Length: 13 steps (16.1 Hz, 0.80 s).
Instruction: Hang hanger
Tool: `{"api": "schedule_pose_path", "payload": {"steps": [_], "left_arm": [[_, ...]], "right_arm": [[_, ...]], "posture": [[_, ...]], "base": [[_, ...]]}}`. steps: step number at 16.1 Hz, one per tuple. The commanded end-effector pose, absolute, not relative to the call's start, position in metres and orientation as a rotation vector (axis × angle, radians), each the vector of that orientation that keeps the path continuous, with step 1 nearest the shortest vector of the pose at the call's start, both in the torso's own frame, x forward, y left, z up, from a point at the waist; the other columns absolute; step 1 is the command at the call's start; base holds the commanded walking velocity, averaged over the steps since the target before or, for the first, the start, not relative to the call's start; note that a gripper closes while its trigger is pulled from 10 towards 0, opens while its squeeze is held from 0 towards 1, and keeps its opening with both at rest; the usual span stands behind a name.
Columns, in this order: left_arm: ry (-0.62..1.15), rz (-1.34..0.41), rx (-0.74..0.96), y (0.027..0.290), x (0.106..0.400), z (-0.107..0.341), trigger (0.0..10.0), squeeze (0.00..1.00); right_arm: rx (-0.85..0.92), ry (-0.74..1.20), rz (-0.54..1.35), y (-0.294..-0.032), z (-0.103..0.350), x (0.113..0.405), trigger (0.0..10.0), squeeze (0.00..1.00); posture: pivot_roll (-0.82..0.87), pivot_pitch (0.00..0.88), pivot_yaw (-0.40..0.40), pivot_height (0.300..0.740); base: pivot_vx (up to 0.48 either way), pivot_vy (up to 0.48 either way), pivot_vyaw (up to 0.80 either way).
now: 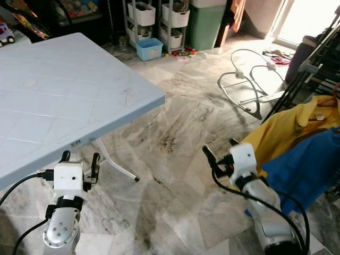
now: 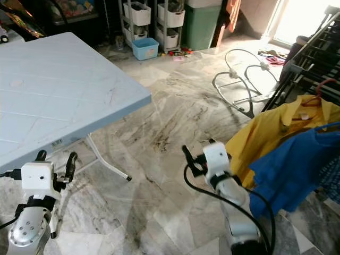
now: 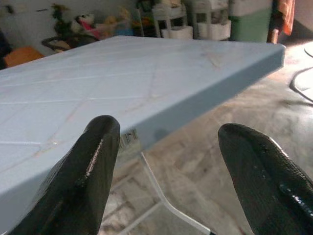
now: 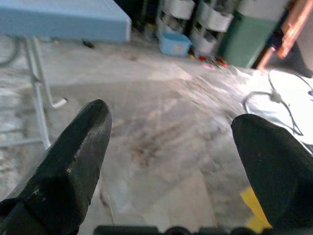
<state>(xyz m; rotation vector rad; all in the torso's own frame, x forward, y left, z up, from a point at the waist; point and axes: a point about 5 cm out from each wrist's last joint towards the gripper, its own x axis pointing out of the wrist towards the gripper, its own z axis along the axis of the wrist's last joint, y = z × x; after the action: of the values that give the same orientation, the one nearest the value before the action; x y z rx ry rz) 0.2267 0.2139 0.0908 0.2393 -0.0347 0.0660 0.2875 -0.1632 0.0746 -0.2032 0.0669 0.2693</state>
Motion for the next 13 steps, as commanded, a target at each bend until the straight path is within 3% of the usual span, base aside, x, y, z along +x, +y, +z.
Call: {"api": "schedule_pose_path", "payload": {"steps": [1, 4, 6, 9, 13], "left_arm": [[-0.038, -0.032, 0.278, 0.213, 0.230, 0.099, 10.0, 0.00], [0.018, -0.064, 0.265, 0.221, 0.234, 0.105, 10.0, 0.00], [0.006, 0.063, 0.165, 0.214, 0.230, 0.100, 10.0, 0.00], [0.071, 0.118, 0.015, 0.201, 0.222, 0.078, 10.0, 0.00], [0.123, 0.068, 0.014, 0.203, 0.225, 0.069, 10.0, 0.00]], "right_arm": [[-0.258, 0.028, 0.241, -0.166, 0.083, 0.286, 10.0, 0.00], [-0.266, -0.003, 0.150, -0.165, 0.090, 0.286, 10.0, 0.00], [-0.226, 0.002, 0.059, -0.165, 0.090, 0.281, 10.0, 0.00], [-0.148, 0.034, -0.030, -0.175, 0.086, 0.279, 10.0, 0.00], [-0.098, 0.055, -0.046, -0.171, 0.084, 0.288, 10.0, 0.00]], "posture": [[-0.02, 0.014, -0.072, 0.740], [-0.04, 0.015, -0.057, 0.740], [-0.07, 0.021, -0.034, 0.740], [-0.06, 0.026, -0.040, 0.740], [-0.05, 0.030, -0.014, 0.740]], "base": [[0.000, 0.000, 0.00], [0.000, 0.000, 0.00], [0.000, 0.000, 0.00], [0.000, 0.000, 0.00], [0.000, 0.000, 0.00]]}}
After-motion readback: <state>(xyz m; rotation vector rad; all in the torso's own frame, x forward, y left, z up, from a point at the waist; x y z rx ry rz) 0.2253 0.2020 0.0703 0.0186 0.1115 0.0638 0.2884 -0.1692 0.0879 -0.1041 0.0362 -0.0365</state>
